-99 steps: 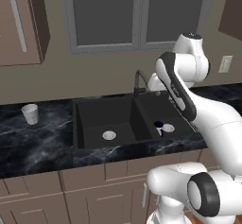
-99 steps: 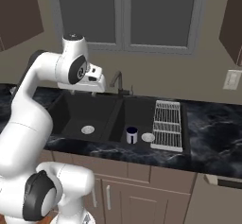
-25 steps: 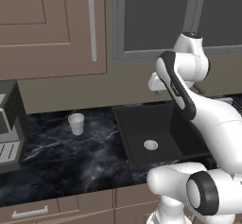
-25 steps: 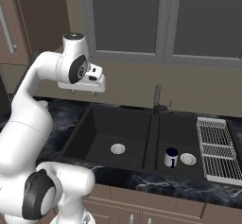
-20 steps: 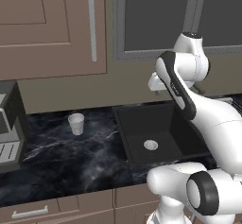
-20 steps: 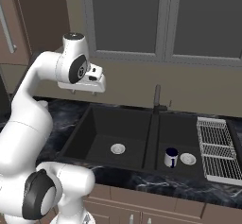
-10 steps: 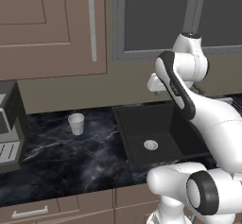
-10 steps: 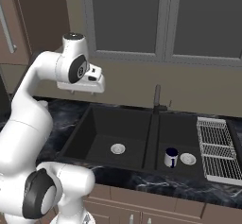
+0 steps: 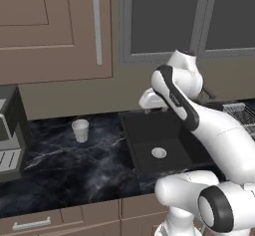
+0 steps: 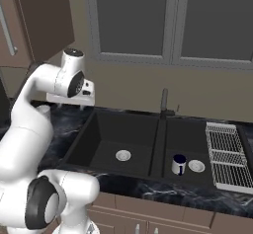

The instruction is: Move any existing items from the left basin to the right basin for drying. Then move the glass cup from the counter to the left basin of the sink for washing.

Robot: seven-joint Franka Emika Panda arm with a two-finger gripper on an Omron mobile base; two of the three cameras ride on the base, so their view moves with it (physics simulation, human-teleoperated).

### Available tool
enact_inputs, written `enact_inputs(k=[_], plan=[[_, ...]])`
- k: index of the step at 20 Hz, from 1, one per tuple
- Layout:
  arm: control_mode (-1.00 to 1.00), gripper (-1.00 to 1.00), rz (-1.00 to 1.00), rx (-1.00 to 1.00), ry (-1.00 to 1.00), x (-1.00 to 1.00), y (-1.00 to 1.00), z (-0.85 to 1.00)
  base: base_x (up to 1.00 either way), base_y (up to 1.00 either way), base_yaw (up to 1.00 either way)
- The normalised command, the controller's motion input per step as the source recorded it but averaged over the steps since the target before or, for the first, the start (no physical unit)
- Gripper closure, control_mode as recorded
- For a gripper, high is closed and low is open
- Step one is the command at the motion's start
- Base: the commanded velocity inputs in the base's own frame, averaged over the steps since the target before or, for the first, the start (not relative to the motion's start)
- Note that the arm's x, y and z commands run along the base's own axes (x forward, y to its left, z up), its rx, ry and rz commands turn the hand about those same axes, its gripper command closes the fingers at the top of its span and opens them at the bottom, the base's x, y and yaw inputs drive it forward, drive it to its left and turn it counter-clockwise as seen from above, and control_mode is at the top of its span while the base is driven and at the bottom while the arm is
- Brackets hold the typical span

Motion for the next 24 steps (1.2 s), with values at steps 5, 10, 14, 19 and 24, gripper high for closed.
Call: enact_inputs(k=[5, 10, 14, 19, 24], plan=[[-1.0, -1.0, 0.07, 0.37, 0.0, 0.11, 0.66, -0.52, 0.0, 0.0, 0.0], [-1.0, -1.0, 0.0, 0.32, 0.01, 0.22, 0.68, -0.35, 0.0, 0.0, 0.0], [-1.0, -1.0, 0.0, 0.12, 0.15, 0.26, 0.71, -0.02, 0.0, 0.0, 0.0], [-1.0, -1.0, 0.0, 0.01, 0.3, 0.29, 0.59, 0.0, 0.0, 0.0, 0.0], [-1.0, -1.0, 0.0, 0.0, 0.31, 0.29, 0.51, 0.0, 0.0, 0.0, 0.0]])
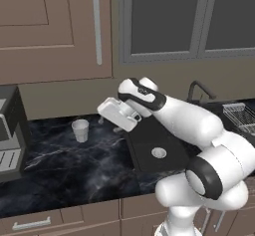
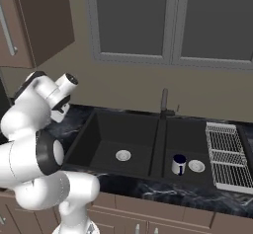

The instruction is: Move any existing items from the left basin to the right basin for drying. Then move the glass cup from the counter to the left basin of the sink for washing.

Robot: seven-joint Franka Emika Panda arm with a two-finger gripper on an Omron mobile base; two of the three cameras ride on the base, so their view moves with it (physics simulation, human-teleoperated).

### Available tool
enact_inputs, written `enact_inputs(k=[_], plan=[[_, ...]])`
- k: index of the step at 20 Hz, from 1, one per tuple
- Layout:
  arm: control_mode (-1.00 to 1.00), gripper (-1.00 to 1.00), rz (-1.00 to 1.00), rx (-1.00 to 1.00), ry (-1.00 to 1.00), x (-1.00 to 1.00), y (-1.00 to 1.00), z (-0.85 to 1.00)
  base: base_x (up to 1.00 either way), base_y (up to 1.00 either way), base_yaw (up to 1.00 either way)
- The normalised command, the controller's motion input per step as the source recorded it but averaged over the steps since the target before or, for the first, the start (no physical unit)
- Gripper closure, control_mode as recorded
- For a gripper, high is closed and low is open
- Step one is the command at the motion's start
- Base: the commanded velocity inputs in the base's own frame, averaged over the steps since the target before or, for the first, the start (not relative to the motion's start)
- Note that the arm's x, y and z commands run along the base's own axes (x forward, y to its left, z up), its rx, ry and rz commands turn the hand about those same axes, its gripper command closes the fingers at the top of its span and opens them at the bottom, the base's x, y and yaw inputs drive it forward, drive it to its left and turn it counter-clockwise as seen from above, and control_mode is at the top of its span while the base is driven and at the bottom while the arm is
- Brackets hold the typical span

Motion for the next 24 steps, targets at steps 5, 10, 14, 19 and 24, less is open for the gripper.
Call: enact_inputs(k=[5, 10, 14, 19, 24], plan=[[-1.0, -1.0, 0.0, 0.0, 0.09, 0.13, 0.22, -0.05, 0.0, 0.0, 0.0], [-1.0, -1.0, 0.0, 0.0, 0.0, 0.15, 0.0, -0.14, 0.0, 0.0, 0.0], [-1.0, -1.0, 0.0, 0.0, 0.0, 0.22, 0.0, -0.26, 0.0, 0.0, 0.0], [-1.0, -1.0, 0.0, 0.0, 0.0, 0.14, 0.07, -0.19, 0.0, 0.0, 0.0], [-1.0, -1.0, 0.0, 0.0, 0.0, 0.0, 0.09, -0.01, 0.0, 0.0, 0.0]])
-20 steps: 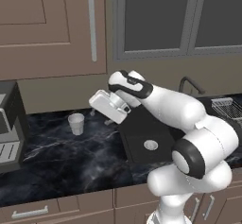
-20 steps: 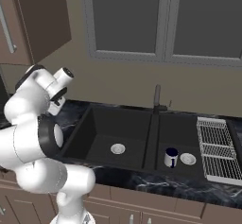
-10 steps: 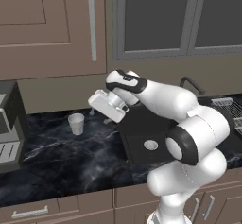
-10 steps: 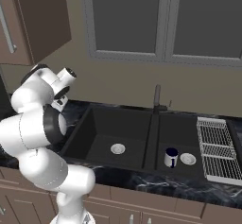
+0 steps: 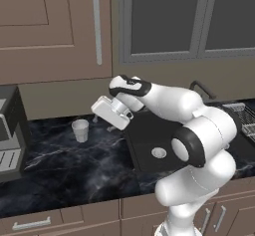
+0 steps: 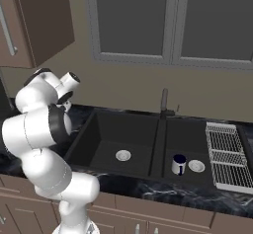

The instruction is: Move any existing items from the left basin to the right basin for drying. Then move the glass cup from the counter to the left basin of the sink for washing.

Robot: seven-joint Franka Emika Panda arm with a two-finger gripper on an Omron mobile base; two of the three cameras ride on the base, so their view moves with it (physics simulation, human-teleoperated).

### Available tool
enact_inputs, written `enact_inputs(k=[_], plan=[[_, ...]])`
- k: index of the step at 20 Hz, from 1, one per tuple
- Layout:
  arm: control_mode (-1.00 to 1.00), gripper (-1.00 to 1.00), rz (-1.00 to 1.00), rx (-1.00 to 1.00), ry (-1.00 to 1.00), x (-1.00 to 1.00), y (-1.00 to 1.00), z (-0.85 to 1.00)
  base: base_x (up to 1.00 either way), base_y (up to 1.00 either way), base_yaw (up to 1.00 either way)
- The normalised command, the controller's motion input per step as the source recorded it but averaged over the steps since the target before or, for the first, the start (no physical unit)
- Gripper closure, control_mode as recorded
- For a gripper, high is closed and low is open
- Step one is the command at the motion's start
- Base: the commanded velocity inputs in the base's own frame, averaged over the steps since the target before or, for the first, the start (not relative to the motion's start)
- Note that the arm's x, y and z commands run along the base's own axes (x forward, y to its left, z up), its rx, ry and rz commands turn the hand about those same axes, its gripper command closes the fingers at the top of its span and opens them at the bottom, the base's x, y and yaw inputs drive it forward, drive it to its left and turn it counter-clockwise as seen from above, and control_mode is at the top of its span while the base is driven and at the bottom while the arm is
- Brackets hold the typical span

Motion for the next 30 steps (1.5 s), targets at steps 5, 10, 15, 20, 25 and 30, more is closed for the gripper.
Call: enact_inputs(k=[5, 10, 15, 20, 25, 30], plan=[[-1.0, -1.0, 0.0, 0.0, 0.0, 0.13, 0.14, -0.03, 0.0, 0.0, 0.0], [-1.0, -1.0, 0.0, 0.0, 0.02, 0.26, 0.07, -0.03, 0.0, 0.0, 0.0], [-1.0, -1.0, 0.0, 0.0, 0.04, 0.25, 0.12, -0.07, 0.0, 0.0, 0.0], [-1.0, -1.0, 0.0, 0.0, 0.01, 0.21, 0.03, -0.14, 0.0, 0.0, 0.0], [-1.0, -1.0, 0.0, 0.0, 0.0, 0.18, 0.08, -0.22, 0.0, 0.0, 0.0], [-1.0, -1.0, 0.0, 0.0, 0.0, 0.22, 0.13, -0.2, 0.0, 0.0, 0.0]])
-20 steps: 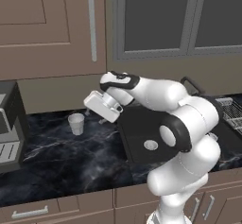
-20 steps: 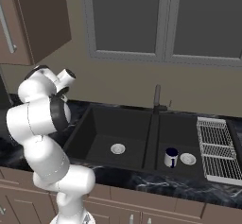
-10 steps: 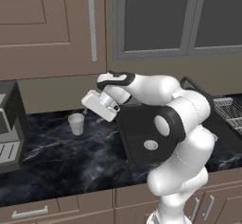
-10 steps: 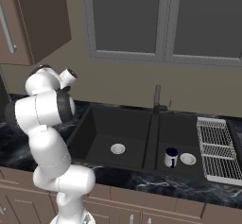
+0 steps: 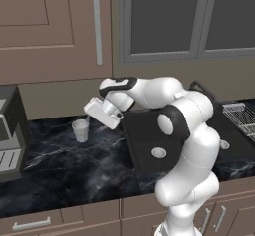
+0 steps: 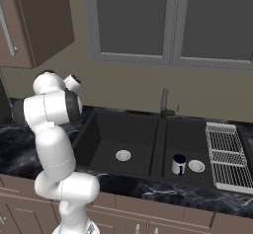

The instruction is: Move any existing items from the left basin to the right basin for drying. Then move the glass cup from the counter to the left basin of the sink for washing.

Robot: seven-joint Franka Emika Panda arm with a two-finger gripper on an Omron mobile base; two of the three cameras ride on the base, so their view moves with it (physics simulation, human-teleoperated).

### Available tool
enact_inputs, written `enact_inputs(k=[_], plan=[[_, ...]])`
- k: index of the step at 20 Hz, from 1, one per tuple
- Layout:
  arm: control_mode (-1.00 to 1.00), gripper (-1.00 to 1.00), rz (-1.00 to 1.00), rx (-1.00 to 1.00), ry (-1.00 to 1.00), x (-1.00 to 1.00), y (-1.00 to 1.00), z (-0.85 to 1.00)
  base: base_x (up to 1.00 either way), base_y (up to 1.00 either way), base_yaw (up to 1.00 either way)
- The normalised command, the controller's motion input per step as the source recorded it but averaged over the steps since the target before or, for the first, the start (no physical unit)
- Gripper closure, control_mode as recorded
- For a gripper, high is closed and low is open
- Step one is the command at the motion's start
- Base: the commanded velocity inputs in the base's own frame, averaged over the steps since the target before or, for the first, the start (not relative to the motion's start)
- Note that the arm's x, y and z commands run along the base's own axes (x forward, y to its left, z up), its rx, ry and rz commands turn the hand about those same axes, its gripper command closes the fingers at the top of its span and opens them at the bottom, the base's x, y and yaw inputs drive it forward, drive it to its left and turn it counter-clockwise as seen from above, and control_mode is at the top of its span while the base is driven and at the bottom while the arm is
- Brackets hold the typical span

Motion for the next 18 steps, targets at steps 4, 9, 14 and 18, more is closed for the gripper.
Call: enact_inputs(k=[4, 9, 14, 18], plan=[[-1.0, -1.0, 0.0, 0.0, 0.0, 0.18, 0.13, -0.15, 0.0, 0.0, 0.0], [-1.0, -1.0, 0.0, 0.0, 0.01, 0.19, 0.08, -0.16, 0.0, 0.0, 0.0], [-1.0, -1.0, 0.0, 0.0, 0.0, 0.18, 0.07, -0.16, 0.0, 0.0, 0.0], [-1.0, -1.0, 0.0, 0.0, 0.0, 0.18, 0.14, -0.11, 0.0, 0.0, 0.0]])
